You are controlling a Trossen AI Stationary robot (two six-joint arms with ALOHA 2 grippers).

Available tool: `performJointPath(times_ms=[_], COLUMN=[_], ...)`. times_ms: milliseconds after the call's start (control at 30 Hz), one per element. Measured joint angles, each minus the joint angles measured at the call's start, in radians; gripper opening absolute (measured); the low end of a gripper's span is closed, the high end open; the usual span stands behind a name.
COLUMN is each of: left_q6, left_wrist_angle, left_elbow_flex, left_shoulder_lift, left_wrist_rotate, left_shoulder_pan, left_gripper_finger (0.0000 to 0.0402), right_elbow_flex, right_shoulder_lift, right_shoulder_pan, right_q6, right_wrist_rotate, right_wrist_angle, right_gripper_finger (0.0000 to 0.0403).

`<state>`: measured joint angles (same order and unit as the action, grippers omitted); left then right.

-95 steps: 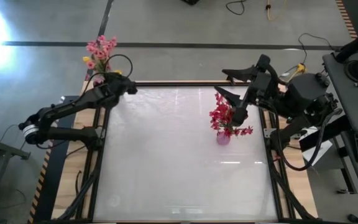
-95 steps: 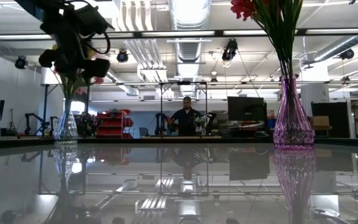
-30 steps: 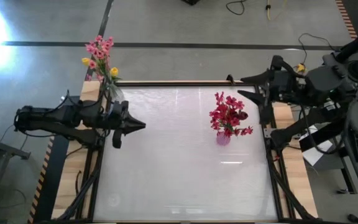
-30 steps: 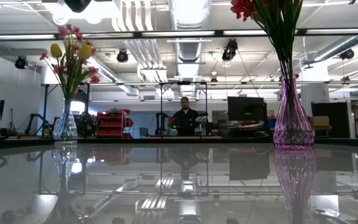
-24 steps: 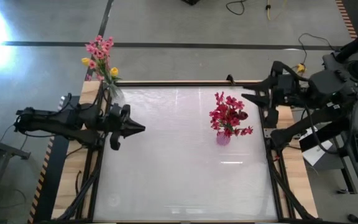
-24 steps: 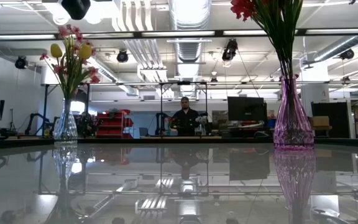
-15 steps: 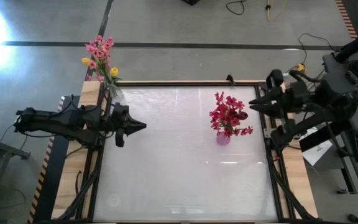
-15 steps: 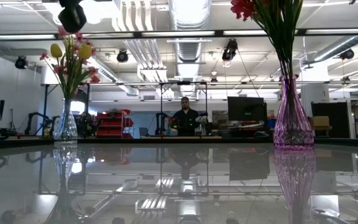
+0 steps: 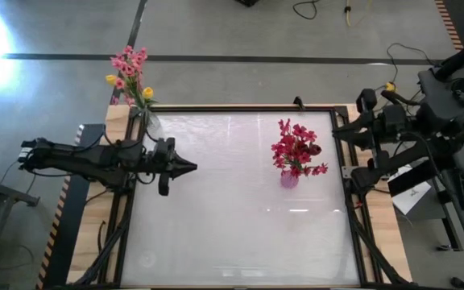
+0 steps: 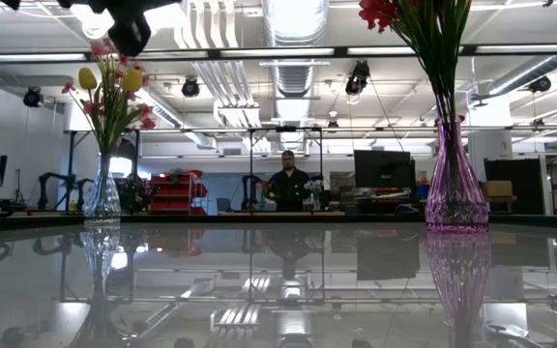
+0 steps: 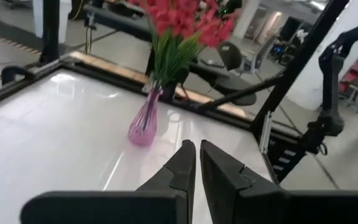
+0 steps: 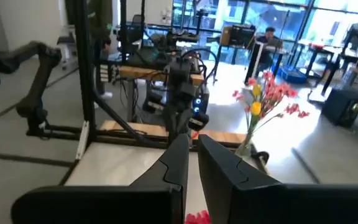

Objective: Sort flowers into vase by color
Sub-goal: Return to Home Position

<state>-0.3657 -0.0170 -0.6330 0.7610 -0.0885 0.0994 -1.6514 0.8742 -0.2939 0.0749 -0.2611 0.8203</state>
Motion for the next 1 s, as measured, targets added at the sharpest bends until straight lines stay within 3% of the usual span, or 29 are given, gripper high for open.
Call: performJointPath(times_ms=[133, 400, 633, 1000], left_q6=[0.033, 0.152, 0.164, 0.295], left_wrist_angle=[0.037, 0.295, 0.272, 0.259], left_elbow_flex=[0.061, 0.241, 0.324, 0.329], left_shoulder_lift=[-0.032, -0.138, -0.215, -0.267], left_wrist_rotate=[0.001, 0.001, 0.001, 0.001], left_shoulder_pan=[0.004, 0.008, 0.008, 0.008], left_gripper_finger=[0.0013, 0.0013, 0.0013, 0.0013], right_elbow_flex=[0.048, 0.221, 0.438, 0.797], right_shoulder_lift=[-0.032, -0.178, -0.337, -0.543], right_shoulder_pan=[0.0, 0.0, 0.0, 0.0], right_q6=[-0.022, -0.052, -0.059, -0.057], right_wrist_rotate=[0.05, 0.086, 0.085, 0.086], right_wrist_angle=[-0.016, -0.152, -0.261, -0.55], right_gripper_finger=[0.0029, 0.0029, 0.0029, 0.0029])
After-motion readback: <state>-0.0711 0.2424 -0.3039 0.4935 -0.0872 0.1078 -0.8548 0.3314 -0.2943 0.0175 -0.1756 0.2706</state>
